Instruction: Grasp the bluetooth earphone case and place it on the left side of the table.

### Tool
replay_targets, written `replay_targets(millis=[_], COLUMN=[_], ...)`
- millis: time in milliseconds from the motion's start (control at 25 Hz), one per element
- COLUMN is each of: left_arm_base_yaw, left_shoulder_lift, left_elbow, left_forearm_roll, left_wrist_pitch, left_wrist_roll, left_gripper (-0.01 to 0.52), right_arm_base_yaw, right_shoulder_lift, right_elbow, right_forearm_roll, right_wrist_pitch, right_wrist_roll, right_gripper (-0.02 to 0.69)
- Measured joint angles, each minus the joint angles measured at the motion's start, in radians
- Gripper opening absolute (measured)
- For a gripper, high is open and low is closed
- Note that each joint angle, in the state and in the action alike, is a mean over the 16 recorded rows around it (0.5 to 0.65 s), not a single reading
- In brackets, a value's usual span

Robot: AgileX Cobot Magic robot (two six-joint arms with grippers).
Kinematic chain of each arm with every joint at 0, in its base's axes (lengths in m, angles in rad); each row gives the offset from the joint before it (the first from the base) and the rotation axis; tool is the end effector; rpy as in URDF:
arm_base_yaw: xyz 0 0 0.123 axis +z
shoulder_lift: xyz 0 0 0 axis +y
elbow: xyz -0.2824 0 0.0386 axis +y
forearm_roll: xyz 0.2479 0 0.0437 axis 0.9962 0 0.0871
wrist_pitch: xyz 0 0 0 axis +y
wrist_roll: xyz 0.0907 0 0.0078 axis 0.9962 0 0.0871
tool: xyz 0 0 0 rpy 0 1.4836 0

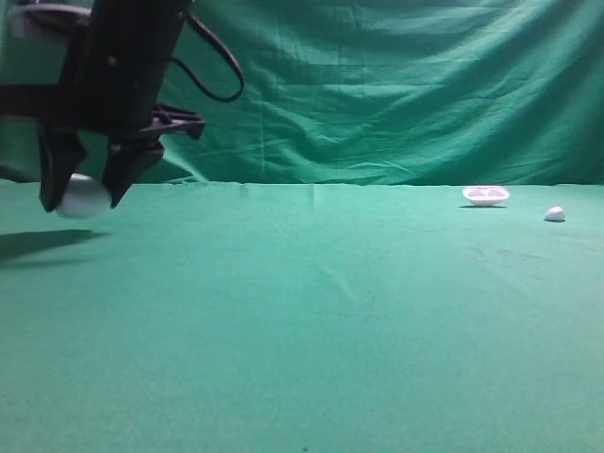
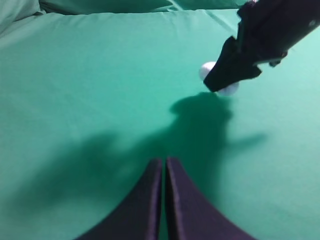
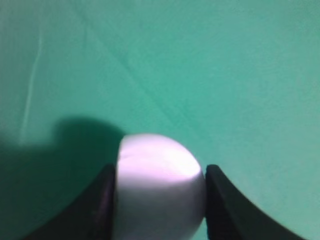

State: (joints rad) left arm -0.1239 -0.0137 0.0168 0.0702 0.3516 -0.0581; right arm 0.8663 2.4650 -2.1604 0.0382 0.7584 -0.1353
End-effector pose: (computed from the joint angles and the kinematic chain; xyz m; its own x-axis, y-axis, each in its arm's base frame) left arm 0.0528 -0.0043 0.1765 -0.2607 0.0403 -0.9646 0.1025 0.9946 0.0139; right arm 0.3511 0.4167 0.1616 -0.4503 -0.6955 -0.5599 -0.8243 0.5648 -0.0386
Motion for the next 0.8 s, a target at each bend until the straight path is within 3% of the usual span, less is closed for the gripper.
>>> replay_targets(millis=[200, 320, 440, 800], left_arm_base_yaw=[0.000, 0.000, 0.000, 0.000], left_shoulder_lift=[0.000, 0.000, 0.000, 0.000], left_elbow=[0.000, 0.000, 0.000, 0.000], left_forearm_roll=[0.000, 0.000, 0.000, 0.000], left_wrist_pitch=[0.000, 0.000, 0.000, 0.000], left_wrist_roll=[0.000, 0.000, 0.000, 0.000], left_gripper=[0.000, 0.000, 0.000, 0.000], right_arm_base_yaw=[-0.001, -0.007, -0.020, -0.112], right_shoulder_lift=[-0.033, -0.080, -0.144, -0.413], right_elbow=[-0.001, -0.001, -0.001, 0.004], right_forearm_roll=[0.007, 0.010, 0.011, 0.001], right_wrist_pitch=[0.034, 0.091, 0.172, 0.423], right_wrist_roll=[-0.007, -0.005, 0.006, 0.076], right_gripper=[0.536, 0.522, 0.444, 0.090])
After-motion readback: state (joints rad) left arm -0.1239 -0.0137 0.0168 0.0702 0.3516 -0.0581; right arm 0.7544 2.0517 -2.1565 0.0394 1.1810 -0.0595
